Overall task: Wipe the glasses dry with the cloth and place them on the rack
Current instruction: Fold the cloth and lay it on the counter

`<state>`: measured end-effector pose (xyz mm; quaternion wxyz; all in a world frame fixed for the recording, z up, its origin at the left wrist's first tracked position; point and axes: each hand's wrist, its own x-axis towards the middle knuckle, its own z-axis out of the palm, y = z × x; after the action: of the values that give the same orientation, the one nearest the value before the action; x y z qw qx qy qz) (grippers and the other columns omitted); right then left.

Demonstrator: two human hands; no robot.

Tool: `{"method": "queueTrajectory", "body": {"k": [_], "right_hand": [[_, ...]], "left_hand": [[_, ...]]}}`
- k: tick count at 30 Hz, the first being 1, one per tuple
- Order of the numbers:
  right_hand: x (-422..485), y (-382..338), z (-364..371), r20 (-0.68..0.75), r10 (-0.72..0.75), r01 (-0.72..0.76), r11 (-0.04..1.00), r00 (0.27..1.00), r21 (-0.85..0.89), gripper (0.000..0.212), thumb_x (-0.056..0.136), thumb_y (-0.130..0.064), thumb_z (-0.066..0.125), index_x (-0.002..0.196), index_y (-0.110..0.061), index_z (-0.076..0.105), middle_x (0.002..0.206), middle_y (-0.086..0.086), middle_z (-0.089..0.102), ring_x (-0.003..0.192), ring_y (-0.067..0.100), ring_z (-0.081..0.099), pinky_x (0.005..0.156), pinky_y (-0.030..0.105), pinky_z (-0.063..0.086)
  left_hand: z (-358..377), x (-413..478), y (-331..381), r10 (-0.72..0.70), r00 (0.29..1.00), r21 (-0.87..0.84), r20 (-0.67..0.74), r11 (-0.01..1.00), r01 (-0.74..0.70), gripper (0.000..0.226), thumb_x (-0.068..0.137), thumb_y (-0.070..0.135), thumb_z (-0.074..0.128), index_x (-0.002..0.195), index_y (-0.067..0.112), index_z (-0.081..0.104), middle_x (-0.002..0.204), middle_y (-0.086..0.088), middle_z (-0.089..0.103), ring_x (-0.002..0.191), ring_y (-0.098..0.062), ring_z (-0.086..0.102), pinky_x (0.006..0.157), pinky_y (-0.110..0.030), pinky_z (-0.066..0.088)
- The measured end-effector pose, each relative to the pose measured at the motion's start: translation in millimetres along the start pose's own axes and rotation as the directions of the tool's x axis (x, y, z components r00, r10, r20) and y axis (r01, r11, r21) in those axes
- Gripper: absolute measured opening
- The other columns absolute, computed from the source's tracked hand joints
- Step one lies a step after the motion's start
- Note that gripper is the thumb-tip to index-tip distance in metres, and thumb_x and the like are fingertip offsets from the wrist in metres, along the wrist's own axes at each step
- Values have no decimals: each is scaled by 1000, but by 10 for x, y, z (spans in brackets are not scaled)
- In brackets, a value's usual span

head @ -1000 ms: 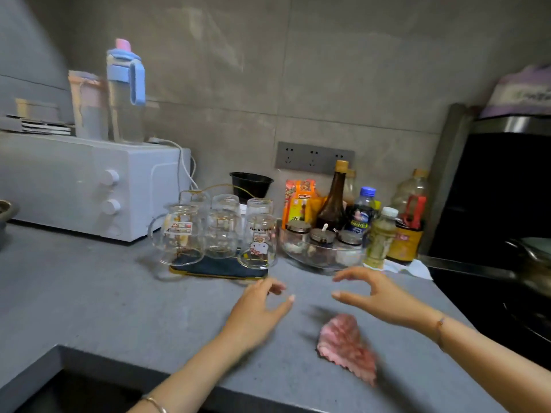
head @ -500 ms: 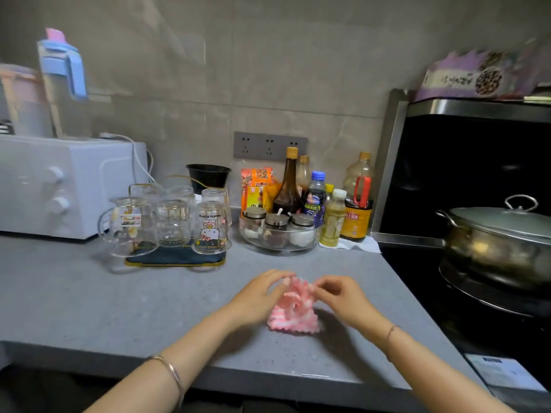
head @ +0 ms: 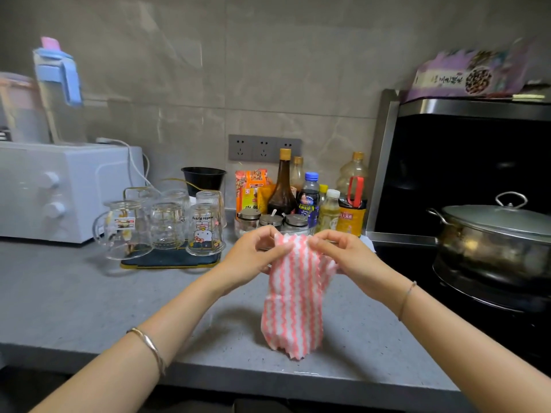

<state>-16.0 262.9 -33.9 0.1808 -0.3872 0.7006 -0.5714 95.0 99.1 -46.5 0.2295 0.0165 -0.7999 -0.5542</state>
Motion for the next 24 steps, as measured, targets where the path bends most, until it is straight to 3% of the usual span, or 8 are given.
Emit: {"method": "queueTrajectory", "body": {"k": [5, 8, 10, 12, 14, 18, 21, 24], "right_hand": [[-56, 1, 51, -42, -78, 79, 996, 996, 34, 14, 78, -22, 74, 88, -13, 70, 91, 5, 75, 83, 12, 70, 70, 19, 50], [-69, -90, 97, -67, -203, 206, 978, 977, 42, 16, 72, -25, 74, 84, -14, 72, 88, 4, 75, 80, 9, 69, 72, 17, 53], [-74, -156, 153, -24, -264, 264, 964, 964, -10, 17, 72, -27, 72, 83, -15, 73, 85, 4, 75, 76, 10, 68, 70, 22, 55], [-73, -191, 222, 1, -302, 301, 951, 953, -62, 13, 73, -28, 72, 81, -18, 74, 81, 4, 74, 73, 12, 67, 69, 30, 55], [-61, -192, 288, -30, -388, 382, 917, 921, -114, 6, 72, -28, 75, 77, -25, 74, 79, -1, 70, 73, 6, 63, 70, 22, 51], [-14, -133, 306, -160, -576, 504, 795, 801, -338, 16, 71, -22, 80, 79, -33, 73, 78, -6, 48, 76, 1, 46, 73, 11, 39], [-50, -158, 324, -145, -546, 475, 809, 825, -347, 14, 75, -19, 78, 81, -31, 73, 74, -6, 62, 69, 1, 51, 64, 12, 41], [-93, -223, 371, -53, -409, 394, 901, 911, -182, 9, 80, -16, 73, 81, -25, 72, 75, -4, 73, 67, 4, 65, 62, 14, 50]], "left_hand": [[-34, -59, 130, -109, 994, -30, 9, 994, 109, 37, 97, 37, 52, 98, 0, 54, 85, -8, 69, 70, -17, 65, 60, -27, 56], [-110, -72, 155, -338, 910, -225, 239, 893, 391, 67, 98, 61, 23, 111, 8, 62, 93, -8, 73, 73, -19, 70, 60, -27, 56], [-113, -120, 180, -387, 852, -258, 353, 835, 486, 66, 99, 60, 17, 100, 13, 63, 80, -3, 71, 70, -15, 67, 61, -27, 54], [-75, -152, 202, -395, 836, -285, 382, 810, 513, 54, 101, 53, 24, 93, 15, 62, 71, -1, 68, 65, -12, 65, 60, -28, 52], [-54, -164, 225, -397, 842, -335, 366, 788, 517, 43, 100, 47, 33, 97, 16, 62, 73, 0, 68, 64, -11, 65, 59, -27, 53], [-74, -187, 247, -441, 828, -404, 346, 727, 555, 34, 86, 44, 54, 101, 16, 63, 77, -1, 65, 71, -12, 61, 69, -27, 52], [-119, -208, 240, -442, 821, -422, 362, 707, 567, 36, 79, 43, 57, 99, 14, 64, 79, -2, 66, 73, -13, 61, 72, -27, 53], [-153, -221, 217, -439, 808, -454, 394, 671, 586, 37, 96, 40, 45, 109, 10, 64, 95, -9, 70, 81, -19, 69, 79, -34, 58]]}}
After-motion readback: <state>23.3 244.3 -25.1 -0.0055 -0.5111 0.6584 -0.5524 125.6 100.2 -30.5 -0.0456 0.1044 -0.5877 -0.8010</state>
